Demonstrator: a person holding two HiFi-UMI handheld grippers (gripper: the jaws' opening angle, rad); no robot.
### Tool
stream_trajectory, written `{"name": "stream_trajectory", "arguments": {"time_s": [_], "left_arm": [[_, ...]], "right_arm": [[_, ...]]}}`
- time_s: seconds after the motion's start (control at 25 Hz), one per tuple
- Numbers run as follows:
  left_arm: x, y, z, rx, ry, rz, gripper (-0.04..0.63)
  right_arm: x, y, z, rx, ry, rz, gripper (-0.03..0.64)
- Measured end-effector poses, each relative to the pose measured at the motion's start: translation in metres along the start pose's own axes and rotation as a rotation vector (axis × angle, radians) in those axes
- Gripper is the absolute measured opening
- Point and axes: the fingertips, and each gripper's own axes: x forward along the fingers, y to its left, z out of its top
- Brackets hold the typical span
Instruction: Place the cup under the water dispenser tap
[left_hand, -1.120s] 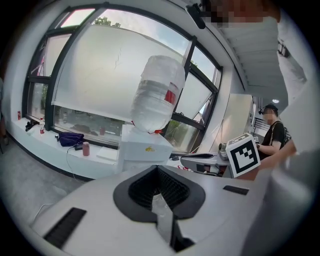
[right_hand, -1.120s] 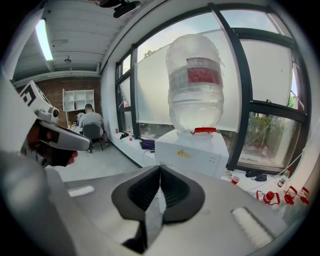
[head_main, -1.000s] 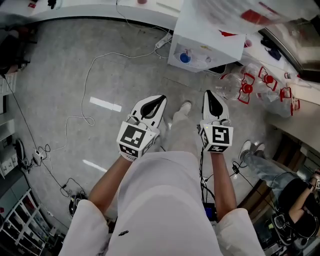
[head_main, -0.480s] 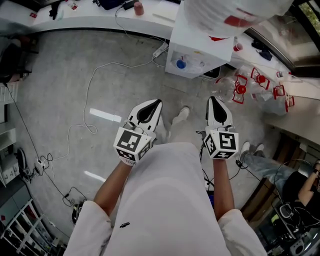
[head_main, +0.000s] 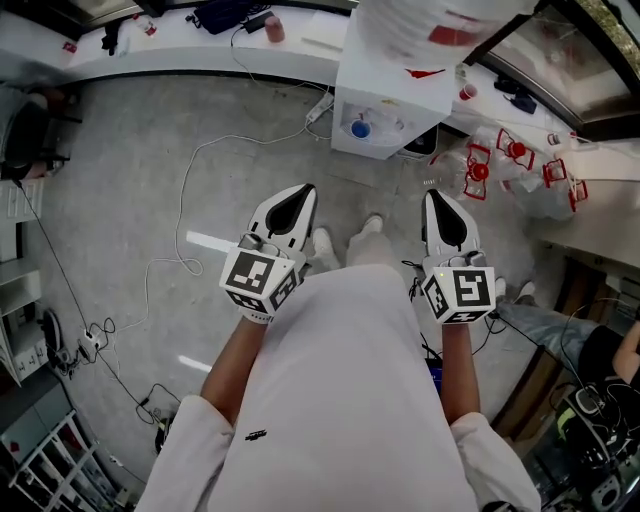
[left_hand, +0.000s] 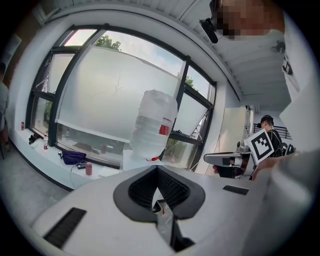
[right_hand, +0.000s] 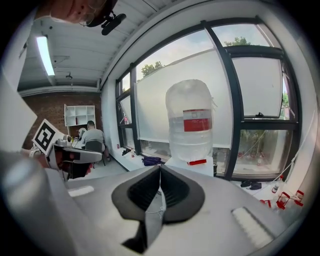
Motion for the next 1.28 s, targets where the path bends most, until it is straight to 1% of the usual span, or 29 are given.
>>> {"name": "stream_trajectory", "arguments": {"time_s": [0.28, 0.48, 0.6, 0.72, 1.04, 1.28], "left_arm": [[-0.022, -0.002, 0.018, 0.022, -0.039, 0.003, 0.000], [-0.035, -0.001, 0.029, 0.040, -0.058, -0.005, 0.000], [-0.039, -0.003, 0.032, 0.047, -0.064, -0.013, 0.000], [-0.041, -0.006, 0.033, 0.050, -0.069, -0.019, 0.000], [-0.043, -0.017, 0.027, 0.057, -0.048, -0.050, 0.000], [-0.039, -0.028, 0.030, 0.062, -0.052, -0.069, 0.000]], "right_arm": [[-0.028, 0.022, 0.020, -0.089, -0.056, 0.017, 0.012], [-0.035, 0.032, 0.031, -0.088, -0.091, 0.012, 0.012], [-0.036, 0.037, 0.034, -0.104, -0.100, 0.020, 0.012], [-0.035, 0.041, 0.036, -0.099, -0.109, 0.039, 0.012], [-0.036, 0.060, 0.034, -0.120, -0.099, 0.111, 0.012], [-0.043, 0.061, 0.033, -0.126, -0.099, 0.117, 0.012]]}}
